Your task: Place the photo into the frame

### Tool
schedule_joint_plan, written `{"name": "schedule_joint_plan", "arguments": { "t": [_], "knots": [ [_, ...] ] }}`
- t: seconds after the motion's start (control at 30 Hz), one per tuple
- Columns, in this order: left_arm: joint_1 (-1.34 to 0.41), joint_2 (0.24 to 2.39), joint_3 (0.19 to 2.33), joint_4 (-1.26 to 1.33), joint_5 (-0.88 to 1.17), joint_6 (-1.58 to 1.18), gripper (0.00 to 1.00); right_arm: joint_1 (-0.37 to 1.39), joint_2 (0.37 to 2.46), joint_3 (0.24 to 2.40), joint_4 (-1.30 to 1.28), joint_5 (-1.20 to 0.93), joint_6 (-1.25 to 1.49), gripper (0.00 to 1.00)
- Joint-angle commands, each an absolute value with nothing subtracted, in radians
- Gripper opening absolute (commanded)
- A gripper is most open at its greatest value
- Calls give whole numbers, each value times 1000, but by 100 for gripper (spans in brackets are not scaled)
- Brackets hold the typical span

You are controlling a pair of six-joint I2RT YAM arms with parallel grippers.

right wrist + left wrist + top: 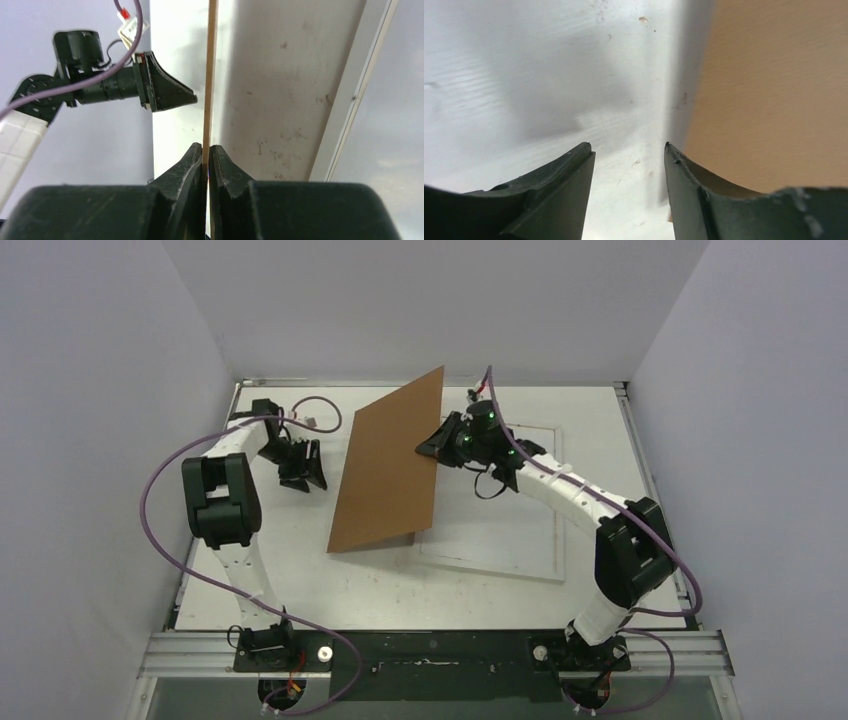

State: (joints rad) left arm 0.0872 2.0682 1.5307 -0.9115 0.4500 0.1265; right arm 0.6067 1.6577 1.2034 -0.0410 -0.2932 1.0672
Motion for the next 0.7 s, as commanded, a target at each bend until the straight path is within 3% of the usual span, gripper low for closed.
{"name": "schedule_joint_plan", "arguments": {
  "t": [0.0, 0.43, 0.67],
  "knots": [
    [104, 1959, 1641, -995, 526, 120, 53, 496, 1567, 1433, -175, -447, 917, 5],
    [-127, 1977, 1660, -931, 525, 33, 54, -29, 1310, 1447, -590, -671, 682, 5],
    [-203, 2024, 1712, -918, 518, 5, 53, -101, 1315, 1451, -695, -724, 527, 5]
  ]
}}
